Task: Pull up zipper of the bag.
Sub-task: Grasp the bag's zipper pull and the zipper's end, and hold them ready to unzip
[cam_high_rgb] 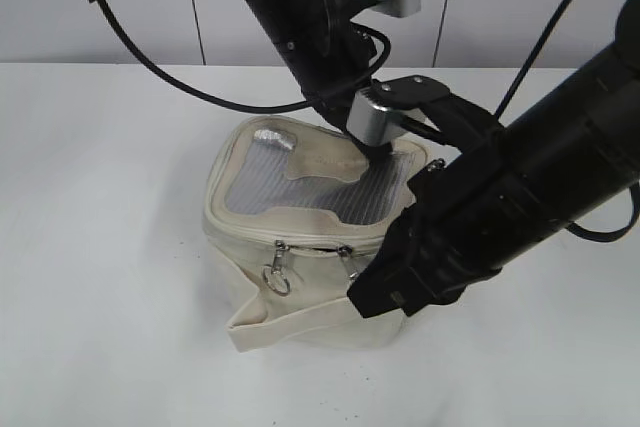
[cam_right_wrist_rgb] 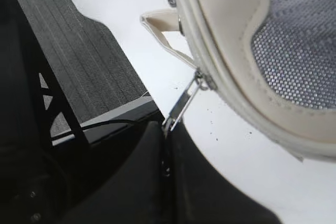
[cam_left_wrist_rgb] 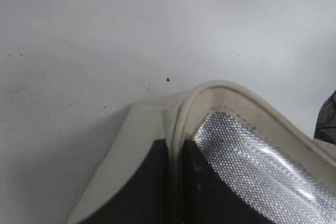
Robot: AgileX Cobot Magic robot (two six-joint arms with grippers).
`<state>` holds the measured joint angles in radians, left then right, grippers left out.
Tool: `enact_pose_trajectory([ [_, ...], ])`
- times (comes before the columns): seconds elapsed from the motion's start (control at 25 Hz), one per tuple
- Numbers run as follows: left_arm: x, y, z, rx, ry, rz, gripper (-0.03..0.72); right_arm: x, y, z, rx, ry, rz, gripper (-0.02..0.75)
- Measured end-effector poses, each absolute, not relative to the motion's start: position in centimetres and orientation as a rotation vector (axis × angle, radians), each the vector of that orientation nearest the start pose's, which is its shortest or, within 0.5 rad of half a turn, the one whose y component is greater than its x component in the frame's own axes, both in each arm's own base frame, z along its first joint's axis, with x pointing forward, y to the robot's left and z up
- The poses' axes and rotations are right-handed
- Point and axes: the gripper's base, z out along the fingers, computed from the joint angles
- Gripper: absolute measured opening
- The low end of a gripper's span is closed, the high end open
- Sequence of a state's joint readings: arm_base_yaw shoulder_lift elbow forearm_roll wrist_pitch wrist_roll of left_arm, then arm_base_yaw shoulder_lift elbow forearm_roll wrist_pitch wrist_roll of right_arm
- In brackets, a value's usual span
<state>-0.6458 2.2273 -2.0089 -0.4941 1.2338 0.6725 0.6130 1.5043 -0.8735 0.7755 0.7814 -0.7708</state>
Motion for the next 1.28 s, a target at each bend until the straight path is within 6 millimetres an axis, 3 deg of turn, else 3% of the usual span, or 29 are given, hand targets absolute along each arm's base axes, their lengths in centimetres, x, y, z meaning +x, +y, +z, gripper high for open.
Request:
enact_pose_trajectory([
  [0.24, 35.5, -31.7, 23.3, 1.595, 2.377, -0.688, 0.04, 20.7, 20.5, 21.7, -1.056, 2.597, 0.855, 0.007],
  [0.76, 36.4, -31.7, 23.3, 1.287, 2.515, -0.67, 0.039, 21.6, 18.5, 23.7, -0.861, 2.801, 0.482, 0.006],
  [1.28, 36.2, -31.9, 23.3, 1.29, 2.522, -0.668, 0.039, 20.9, 19.9, 24.1, -0.855, 2.807, 0.56, 0.006],
])
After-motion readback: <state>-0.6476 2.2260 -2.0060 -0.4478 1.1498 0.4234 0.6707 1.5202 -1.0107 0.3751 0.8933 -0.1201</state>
